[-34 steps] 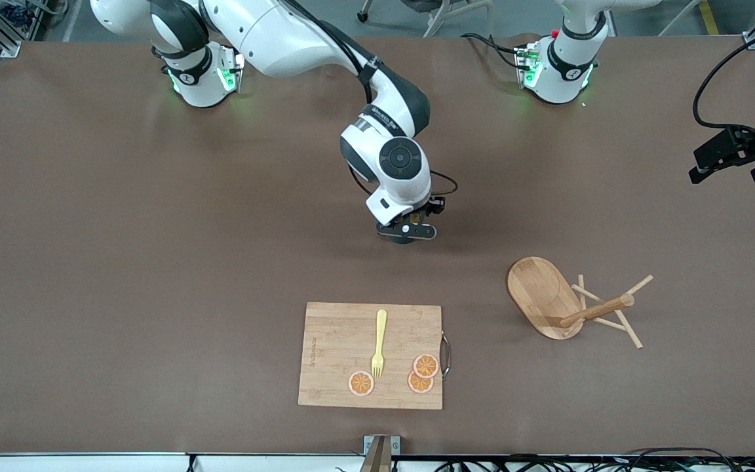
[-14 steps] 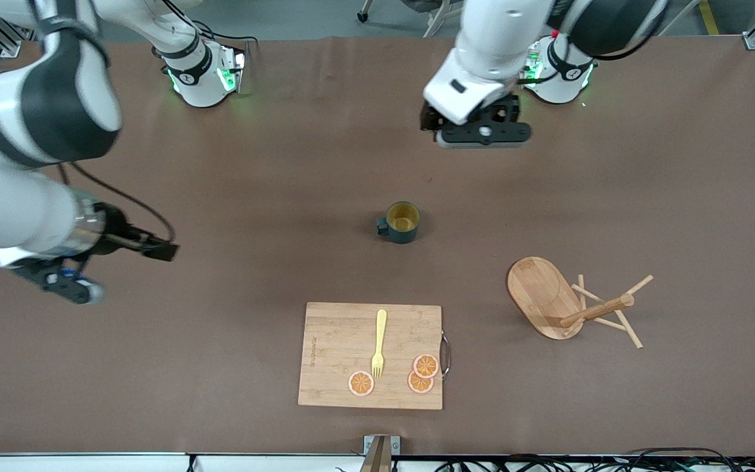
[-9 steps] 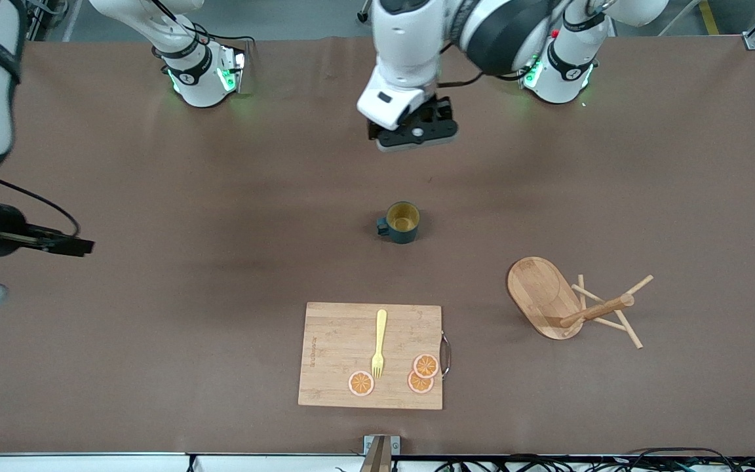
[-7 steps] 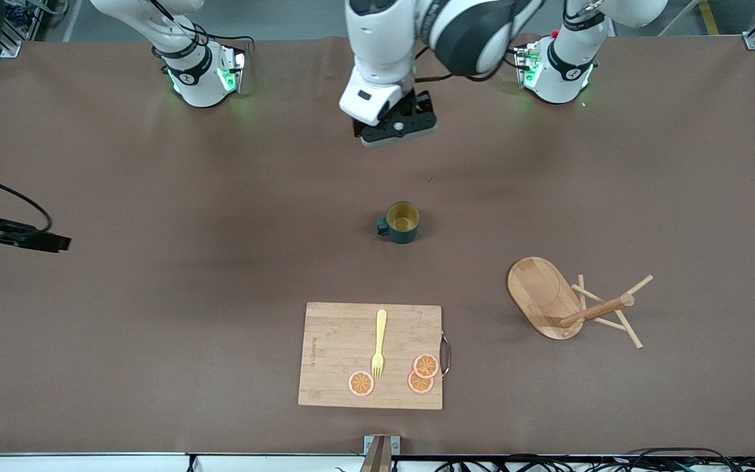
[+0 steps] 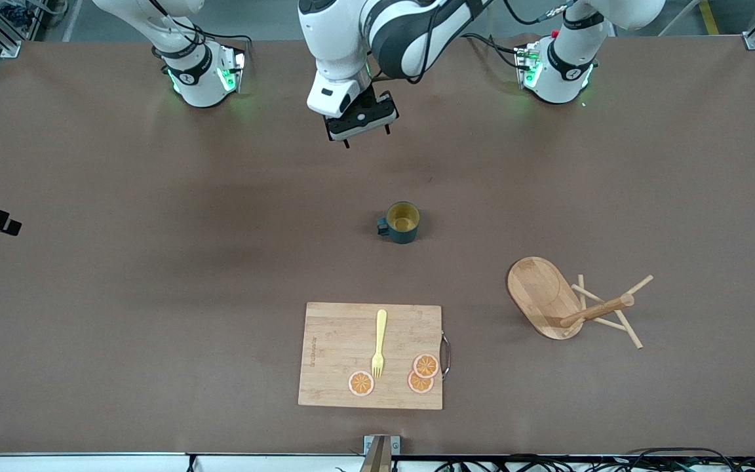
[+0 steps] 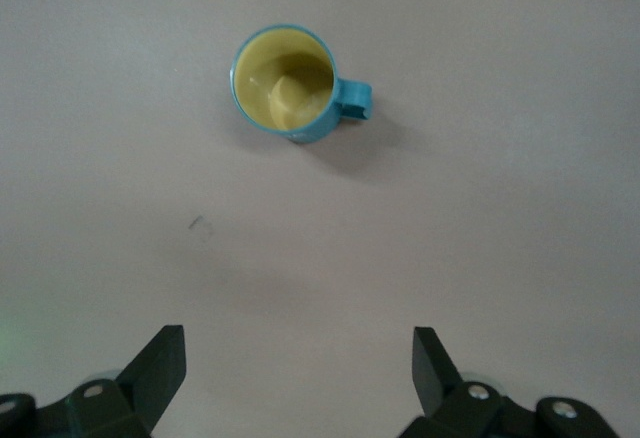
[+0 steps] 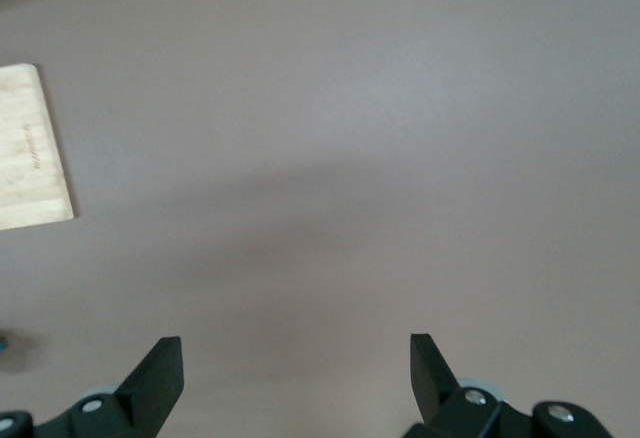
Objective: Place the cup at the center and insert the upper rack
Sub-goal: 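Withdraw the right gripper while the left gripper moves above the mug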
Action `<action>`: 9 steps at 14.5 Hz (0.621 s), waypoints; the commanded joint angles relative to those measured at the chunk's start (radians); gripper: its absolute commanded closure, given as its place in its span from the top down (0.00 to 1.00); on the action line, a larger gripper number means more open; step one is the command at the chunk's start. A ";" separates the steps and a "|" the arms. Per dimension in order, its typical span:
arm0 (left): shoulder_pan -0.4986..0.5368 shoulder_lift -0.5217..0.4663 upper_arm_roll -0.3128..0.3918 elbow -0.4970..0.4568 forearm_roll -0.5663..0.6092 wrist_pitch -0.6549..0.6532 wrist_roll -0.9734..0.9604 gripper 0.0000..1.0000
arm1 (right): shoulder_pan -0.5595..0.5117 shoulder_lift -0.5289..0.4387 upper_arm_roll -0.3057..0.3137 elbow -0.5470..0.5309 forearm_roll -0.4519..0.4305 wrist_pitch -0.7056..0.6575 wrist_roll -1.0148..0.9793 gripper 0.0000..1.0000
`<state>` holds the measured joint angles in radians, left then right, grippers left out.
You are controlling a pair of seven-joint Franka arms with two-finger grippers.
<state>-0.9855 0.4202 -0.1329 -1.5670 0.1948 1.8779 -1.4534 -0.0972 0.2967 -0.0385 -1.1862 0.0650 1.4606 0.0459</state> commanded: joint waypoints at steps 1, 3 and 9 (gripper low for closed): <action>-0.039 0.000 0.009 -0.088 0.057 0.096 -0.073 1.00 | -0.036 -0.102 0.063 -0.160 -0.051 0.087 -0.018 1.00; -0.068 0.000 0.012 -0.151 0.066 0.160 -0.096 1.00 | -0.033 -0.103 0.063 -0.162 -0.065 0.089 -0.035 1.00; -0.091 0.089 0.012 -0.217 0.257 0.306 -0.310 1.00 | -0.032 -0.209 0.063 -0.318 -0.063 0.177 -0.063 1.00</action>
<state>-1.0685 0.4845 -0.1321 -1.7698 0.3945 2.1382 -1.7005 -0.1136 0.2007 0.0058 -1.3424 0.0191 1.5568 -0.0042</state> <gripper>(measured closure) 0.000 0.000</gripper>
